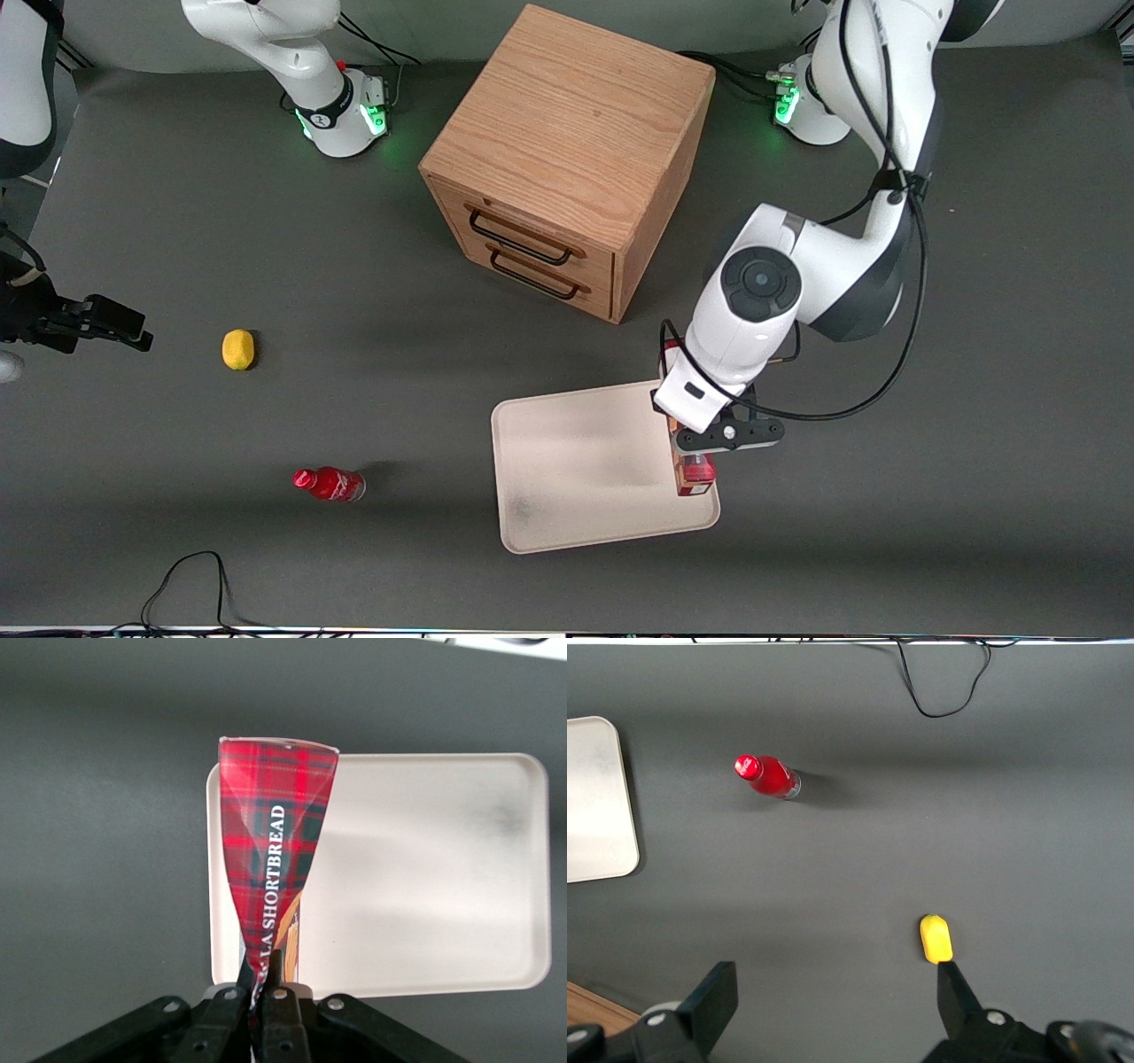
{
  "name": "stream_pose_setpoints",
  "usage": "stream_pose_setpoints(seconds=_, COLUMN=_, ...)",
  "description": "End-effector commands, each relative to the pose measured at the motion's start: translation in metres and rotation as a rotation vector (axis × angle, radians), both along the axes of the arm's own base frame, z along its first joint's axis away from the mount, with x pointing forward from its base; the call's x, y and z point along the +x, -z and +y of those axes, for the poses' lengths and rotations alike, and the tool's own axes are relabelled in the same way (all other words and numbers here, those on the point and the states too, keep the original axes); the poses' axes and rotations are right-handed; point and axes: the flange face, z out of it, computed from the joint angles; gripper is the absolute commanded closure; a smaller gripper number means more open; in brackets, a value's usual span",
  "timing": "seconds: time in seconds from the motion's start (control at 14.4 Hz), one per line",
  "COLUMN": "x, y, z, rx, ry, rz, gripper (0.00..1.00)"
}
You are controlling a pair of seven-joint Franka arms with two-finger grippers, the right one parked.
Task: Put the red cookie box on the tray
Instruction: 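Carry the held box over the cream tray, then lower the box onto the tray and open the left gripper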
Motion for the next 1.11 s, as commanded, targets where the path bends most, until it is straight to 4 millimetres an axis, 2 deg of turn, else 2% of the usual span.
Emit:
stream_pose_setpoints(seconds=0.0, x=0.010, y=0.013, z=0.002, rx=-0.015, ry=-0.025, rz=-0.012, gripper=1.00)
stream_pose_setpoints(seconds=0.35, x=0.019, y=0.071, z=0.002, rx=-0.024, ry=-0.026, rz=-0.042, gripper=1.00)
stream_pose_setpoints(seconds=0.49, x=0.021, y=0.089, z=0.006, rx=-0.010, ry=-0.023, rz=-0.034, gripper=1.00)
stream_pose_setpoints(seconds=0.83, x=0.023, y=0.118, z=0.013, rx=0.017, ry=-0.023, rz=-0.015, gripper=1.00)
stream_pose_setpoints(seconds=1.04, x=0.026, y=0.127, z=0.019, rx=0.024, ry=-0.029, rz=-0.015, gripper=1.00)
